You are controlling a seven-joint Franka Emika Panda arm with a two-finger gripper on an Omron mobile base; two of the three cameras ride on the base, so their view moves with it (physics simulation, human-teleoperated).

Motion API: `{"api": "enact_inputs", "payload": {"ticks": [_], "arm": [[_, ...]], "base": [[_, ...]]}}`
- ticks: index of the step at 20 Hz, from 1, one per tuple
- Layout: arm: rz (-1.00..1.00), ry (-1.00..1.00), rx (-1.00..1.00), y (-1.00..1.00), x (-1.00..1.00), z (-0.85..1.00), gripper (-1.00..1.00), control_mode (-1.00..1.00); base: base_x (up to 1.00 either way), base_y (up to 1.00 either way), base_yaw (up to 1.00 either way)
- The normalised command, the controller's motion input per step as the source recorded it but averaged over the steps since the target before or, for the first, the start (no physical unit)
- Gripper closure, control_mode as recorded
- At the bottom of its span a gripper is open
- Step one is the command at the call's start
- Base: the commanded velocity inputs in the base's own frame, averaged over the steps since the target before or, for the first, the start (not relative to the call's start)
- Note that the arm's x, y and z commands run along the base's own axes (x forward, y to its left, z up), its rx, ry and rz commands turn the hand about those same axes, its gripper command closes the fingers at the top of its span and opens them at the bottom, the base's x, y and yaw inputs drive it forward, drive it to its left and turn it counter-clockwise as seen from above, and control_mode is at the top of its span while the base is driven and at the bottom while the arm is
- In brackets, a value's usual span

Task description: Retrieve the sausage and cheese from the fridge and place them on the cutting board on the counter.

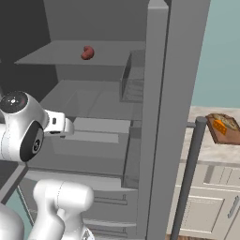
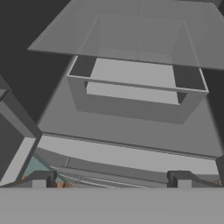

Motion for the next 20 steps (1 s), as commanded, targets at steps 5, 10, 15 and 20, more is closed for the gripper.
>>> {"api": "enact_inputs", "payload": {"ticks": [5,10,15,20], "arm": [[0.0,0.0,0.0,0.0,0.0,0.0,-1.0,-1.0],[0.0,0.0,0.0,0.0,0.0,0.0,-1.0,-1.0],[-0.02,-0.14,0.02,0.01,-0.13,0.34,-1.0,-1.0],[-0.03,-0.2,0.11,-0.08,-0.19,0.98,-1.0,-1.0]], "base": [[0.0,0.0,0.0],[0.0,0.0,0.0],[0.0,0.0,0.0],[0.0,0.0,0.0]]}}
